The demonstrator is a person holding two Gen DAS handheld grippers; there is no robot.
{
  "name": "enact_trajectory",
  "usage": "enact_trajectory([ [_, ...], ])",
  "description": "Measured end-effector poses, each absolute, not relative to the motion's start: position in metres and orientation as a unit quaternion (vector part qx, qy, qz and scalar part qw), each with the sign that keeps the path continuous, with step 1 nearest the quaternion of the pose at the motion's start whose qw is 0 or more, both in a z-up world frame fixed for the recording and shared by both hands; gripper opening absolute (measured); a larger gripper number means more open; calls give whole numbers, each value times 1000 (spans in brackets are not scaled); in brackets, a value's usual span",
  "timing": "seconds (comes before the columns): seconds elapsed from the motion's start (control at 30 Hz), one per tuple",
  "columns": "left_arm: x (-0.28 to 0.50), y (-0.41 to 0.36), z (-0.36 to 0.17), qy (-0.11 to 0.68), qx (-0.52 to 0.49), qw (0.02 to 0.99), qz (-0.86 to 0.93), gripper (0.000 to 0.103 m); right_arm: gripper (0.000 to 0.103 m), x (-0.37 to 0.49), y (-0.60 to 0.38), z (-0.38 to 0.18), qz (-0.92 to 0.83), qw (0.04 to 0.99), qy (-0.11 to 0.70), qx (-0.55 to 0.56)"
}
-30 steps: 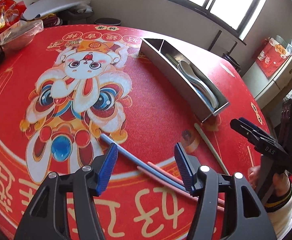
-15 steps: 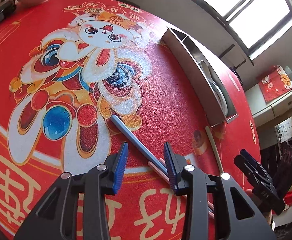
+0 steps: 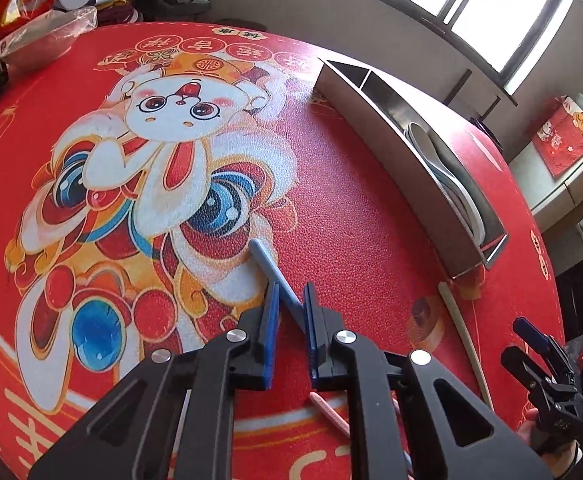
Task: Organize utensils
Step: 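Move the left tool onto the blue chopstick and close on it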
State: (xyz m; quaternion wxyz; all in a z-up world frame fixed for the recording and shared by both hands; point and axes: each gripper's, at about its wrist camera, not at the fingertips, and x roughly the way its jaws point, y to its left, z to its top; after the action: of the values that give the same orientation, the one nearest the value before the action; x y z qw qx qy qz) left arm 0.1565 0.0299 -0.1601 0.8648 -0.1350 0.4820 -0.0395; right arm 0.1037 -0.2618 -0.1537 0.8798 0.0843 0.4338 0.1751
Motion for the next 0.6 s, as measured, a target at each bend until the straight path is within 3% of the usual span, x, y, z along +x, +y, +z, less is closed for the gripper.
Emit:
enact_trajectory([
  [0.6,168,30,-157,489,-114,863,-54,12,89,103,-267,-157,183,877,432,101],
])
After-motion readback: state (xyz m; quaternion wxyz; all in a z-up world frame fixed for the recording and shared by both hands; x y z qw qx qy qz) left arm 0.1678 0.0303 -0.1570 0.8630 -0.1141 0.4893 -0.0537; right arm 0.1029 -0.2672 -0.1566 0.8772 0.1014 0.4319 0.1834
